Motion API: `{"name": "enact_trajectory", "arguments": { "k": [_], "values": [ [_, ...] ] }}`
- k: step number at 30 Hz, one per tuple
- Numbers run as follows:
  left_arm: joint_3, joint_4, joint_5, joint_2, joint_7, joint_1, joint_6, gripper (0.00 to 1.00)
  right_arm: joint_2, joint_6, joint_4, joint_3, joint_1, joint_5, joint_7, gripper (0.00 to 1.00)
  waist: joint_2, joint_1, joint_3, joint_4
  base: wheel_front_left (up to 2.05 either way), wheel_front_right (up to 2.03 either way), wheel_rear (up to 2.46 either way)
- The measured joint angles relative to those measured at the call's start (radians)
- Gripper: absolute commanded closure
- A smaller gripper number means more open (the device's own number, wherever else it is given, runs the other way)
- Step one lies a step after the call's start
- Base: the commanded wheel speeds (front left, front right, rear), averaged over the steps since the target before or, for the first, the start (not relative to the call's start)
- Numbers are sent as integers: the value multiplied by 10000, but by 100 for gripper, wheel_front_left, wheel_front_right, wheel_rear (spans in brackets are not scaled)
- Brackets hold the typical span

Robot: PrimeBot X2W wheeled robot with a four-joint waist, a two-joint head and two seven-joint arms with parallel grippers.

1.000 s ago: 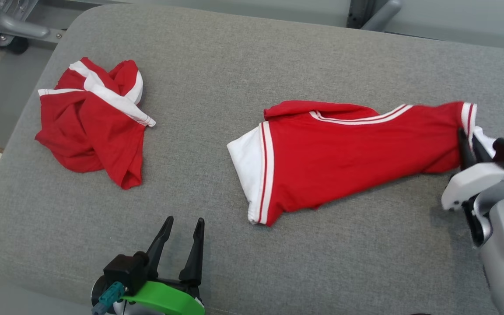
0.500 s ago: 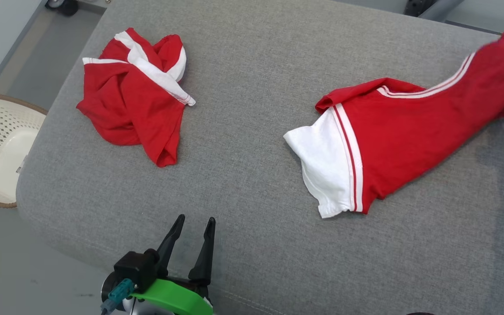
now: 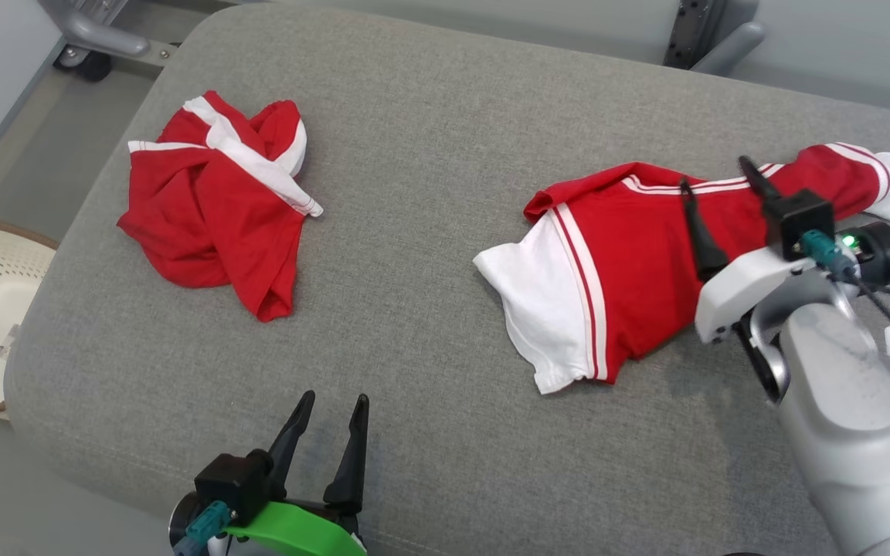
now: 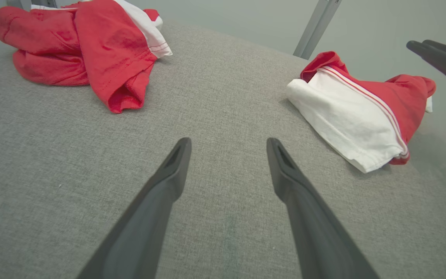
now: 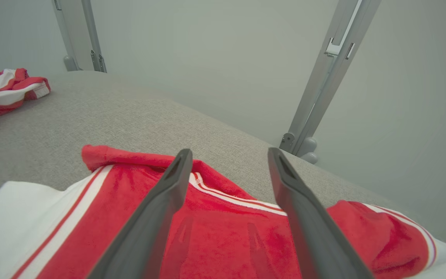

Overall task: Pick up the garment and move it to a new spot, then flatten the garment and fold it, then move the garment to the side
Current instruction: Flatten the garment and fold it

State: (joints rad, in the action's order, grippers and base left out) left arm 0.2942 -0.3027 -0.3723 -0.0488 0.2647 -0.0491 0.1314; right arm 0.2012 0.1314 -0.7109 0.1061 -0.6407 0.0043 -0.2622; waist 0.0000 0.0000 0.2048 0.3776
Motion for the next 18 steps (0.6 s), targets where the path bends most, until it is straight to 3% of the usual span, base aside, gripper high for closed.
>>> {"name": "enact_trajectory", "arguments": {
  "k": [9,18],
  "values": [
    [19,-136,38,0,0,255,0,0,-159,0,1300,2778,1523,1822,-4,0,0,0,-599,-247,0,0,0],
    [161,-249,-17,-2,0,410,0,0,-209,0,1175,4627,2059,2512,-2,0,0,0,-883,-37,0,0,0]
  ]
}}
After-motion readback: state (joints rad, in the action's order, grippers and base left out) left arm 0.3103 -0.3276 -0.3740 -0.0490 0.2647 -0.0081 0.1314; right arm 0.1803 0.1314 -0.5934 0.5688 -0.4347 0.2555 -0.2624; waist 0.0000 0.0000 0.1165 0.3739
